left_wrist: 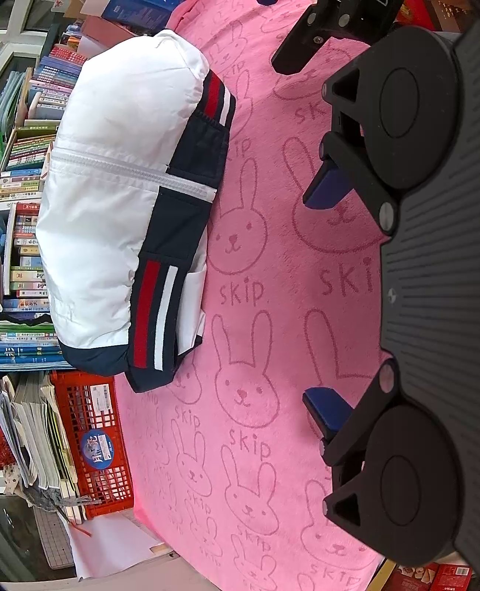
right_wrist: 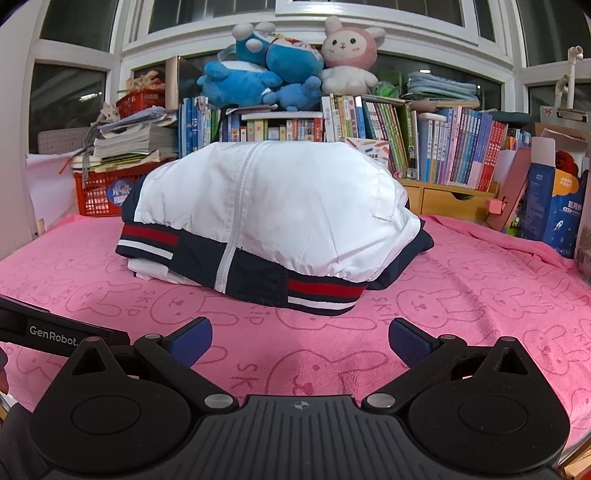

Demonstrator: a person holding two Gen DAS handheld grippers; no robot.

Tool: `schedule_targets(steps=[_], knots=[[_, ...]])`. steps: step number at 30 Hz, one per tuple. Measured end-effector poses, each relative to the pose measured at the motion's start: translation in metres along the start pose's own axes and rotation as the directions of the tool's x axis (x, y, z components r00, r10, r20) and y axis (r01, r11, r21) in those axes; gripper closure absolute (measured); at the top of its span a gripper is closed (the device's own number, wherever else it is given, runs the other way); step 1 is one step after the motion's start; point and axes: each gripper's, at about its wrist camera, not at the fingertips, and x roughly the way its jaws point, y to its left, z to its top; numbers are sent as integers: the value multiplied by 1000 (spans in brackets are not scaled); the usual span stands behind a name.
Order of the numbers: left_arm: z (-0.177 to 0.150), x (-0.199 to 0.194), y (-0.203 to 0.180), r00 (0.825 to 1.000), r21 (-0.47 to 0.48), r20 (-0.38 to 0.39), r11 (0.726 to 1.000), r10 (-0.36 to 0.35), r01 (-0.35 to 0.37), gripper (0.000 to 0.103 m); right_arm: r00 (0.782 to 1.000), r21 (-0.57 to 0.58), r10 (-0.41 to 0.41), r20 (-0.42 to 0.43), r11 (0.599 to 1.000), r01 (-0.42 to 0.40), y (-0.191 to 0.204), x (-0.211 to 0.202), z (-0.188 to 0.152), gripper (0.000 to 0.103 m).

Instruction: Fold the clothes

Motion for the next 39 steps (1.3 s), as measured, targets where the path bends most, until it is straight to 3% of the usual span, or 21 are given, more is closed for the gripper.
schedule_targets(steps=[7, 9, 13, 18, 21, 25, 29, 35, 39], knots=[[6, 6, 3, 1000, 24, 26, 1000, 5, -5, 0, 1000, -50, 4, 18, 999, -3, 1, 6, 1, 0], [15, 12, 6, 998, 68, 51, 997, 36, -39, 0, 999, -101, 2, 35, 995, 2, -1, 16, 3, 0], [34, 28, 18, 987, 122, 114, 985, 112, -126, 0, 998, -169, -59, -11, 984, 56, -8, 55, 16, 0], [52, 47, 32, 988, 145, 133, 985, 80, -99, 0, 998, -289, -52, -22, 956, 43, -1, 88, 26, 0], [62, 59, 36, 988, 153, 132, 983, 77, -97, 0, 996, -338, -89, 2, 937, 85, -1, 104, 37, 0], [76, 71, 40, 986, 164, 152, 982, 74, -99, 0, 998, -248, -56, 32, 967, 63, -28, 128, 76, 0], [91, 84, 42, 983, 163, 156, 979, 94, -120, 0, 999, -150, -32, 0, 988, 32, -64, 173, 115, 0], [102, 92, 44, 974, 166, 191, 974, 119, -151, 0, 999, -99, -33, -17, 995, 31, -73, 199, 124, 0], [116, 91, 48, 968, 118, 221, 982, 120, -149, 0, 999, -72, -30, -24, 997, 28, -78, 207, 127, 0]])
